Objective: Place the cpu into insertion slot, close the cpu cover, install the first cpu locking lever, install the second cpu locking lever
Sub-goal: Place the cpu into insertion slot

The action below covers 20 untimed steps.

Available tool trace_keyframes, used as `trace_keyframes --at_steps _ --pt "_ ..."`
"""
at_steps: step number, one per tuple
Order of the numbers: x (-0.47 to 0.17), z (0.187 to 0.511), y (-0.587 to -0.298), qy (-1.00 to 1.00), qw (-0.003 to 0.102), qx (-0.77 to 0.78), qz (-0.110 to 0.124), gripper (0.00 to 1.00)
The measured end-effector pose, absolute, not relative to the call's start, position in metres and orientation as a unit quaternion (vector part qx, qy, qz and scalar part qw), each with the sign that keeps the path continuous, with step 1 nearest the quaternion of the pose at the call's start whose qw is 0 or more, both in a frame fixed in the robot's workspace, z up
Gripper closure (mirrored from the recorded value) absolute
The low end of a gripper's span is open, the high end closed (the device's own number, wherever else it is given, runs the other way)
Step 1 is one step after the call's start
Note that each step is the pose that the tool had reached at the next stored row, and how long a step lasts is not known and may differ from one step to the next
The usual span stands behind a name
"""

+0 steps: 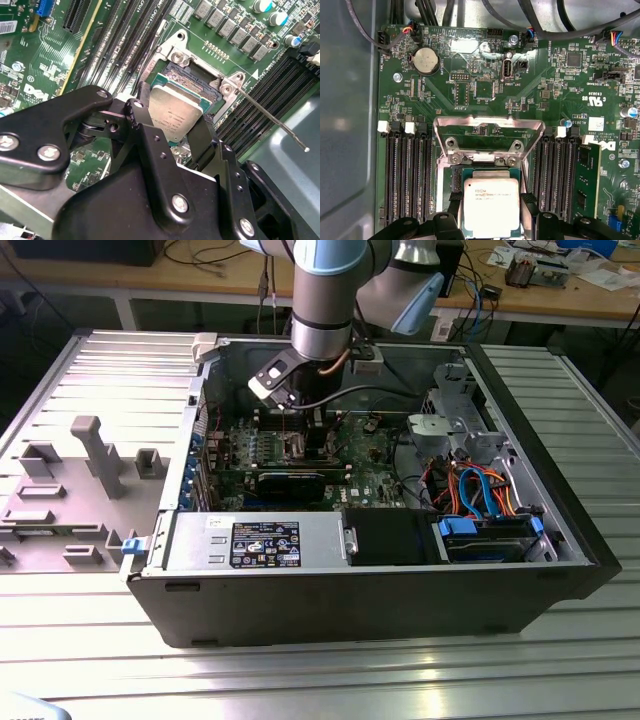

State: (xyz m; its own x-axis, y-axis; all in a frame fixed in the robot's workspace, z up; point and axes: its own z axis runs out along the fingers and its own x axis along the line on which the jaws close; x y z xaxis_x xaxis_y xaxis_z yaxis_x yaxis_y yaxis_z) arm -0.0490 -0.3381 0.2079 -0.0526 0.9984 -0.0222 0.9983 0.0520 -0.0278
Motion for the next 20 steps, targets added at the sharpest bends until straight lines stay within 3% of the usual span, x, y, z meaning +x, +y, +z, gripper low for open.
trace_keyframes --at_steps 20 --pt "-0.0522 0.2021 -0.3319 -0.713 0.002 -0.701 0.018 0.45"
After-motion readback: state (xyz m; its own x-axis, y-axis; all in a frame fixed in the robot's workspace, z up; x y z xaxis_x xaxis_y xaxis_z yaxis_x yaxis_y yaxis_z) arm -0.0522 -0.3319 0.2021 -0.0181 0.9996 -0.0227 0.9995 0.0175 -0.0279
